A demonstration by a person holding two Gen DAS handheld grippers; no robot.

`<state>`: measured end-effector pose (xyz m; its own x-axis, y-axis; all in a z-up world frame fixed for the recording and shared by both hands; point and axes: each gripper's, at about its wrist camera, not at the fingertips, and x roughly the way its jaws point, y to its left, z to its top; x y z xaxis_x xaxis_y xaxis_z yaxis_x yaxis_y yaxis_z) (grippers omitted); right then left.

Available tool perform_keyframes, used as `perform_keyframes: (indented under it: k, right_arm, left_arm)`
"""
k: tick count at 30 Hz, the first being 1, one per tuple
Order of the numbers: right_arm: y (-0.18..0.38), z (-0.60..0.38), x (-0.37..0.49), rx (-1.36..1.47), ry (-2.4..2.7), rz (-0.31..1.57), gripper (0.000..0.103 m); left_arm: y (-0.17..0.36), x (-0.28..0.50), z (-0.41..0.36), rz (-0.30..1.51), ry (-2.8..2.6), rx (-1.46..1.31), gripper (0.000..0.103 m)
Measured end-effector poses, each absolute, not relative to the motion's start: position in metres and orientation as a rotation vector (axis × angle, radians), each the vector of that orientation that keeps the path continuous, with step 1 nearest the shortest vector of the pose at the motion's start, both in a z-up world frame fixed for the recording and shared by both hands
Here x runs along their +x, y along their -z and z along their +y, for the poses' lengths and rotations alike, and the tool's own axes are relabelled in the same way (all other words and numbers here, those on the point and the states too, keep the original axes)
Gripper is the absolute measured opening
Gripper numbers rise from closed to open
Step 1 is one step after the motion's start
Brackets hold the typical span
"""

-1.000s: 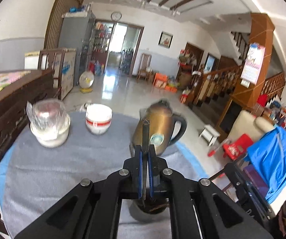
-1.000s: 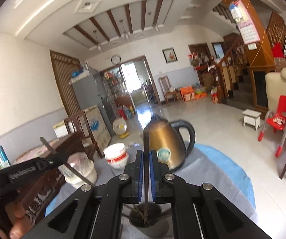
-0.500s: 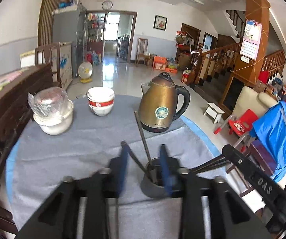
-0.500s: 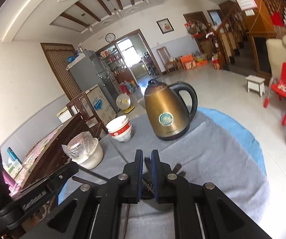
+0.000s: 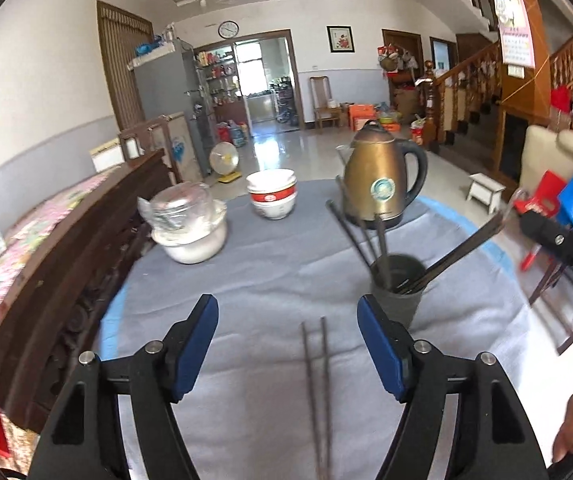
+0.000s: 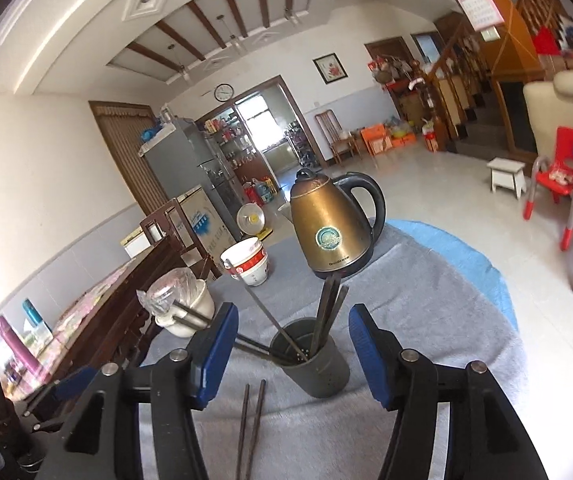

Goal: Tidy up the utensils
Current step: 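Open both tools and withdraw them from the holder cup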

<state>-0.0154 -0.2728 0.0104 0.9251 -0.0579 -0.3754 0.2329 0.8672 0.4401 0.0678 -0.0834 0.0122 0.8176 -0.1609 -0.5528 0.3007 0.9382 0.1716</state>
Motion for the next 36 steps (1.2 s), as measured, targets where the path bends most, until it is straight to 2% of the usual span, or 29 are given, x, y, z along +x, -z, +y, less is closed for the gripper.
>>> perform_keyframes:
  k: [25, 29, 36]
  right_arm:
    - [-0.019, -0.220, -0.072, 0.477, 0.102, 0.357, 0.062]
    - [-0.021, -0.216, -0.085, 0.493, 0.077, 0.353, 0.062]
    - [-0.022, -0.205, -0.106, 0.519, 0.021, 0.363, 0.062]
  left_arm:
    - [-0.022, -0.002, -0.045, 0.471, 0.158, 0.319, 0.074]
    - [-0.023, -0.017, -0.039, 0.465, 0.132, 0.326, 0.085]
    - [-0.029, -0.047, -0.023, 0.436, 0.114, 0.329, 0.089]
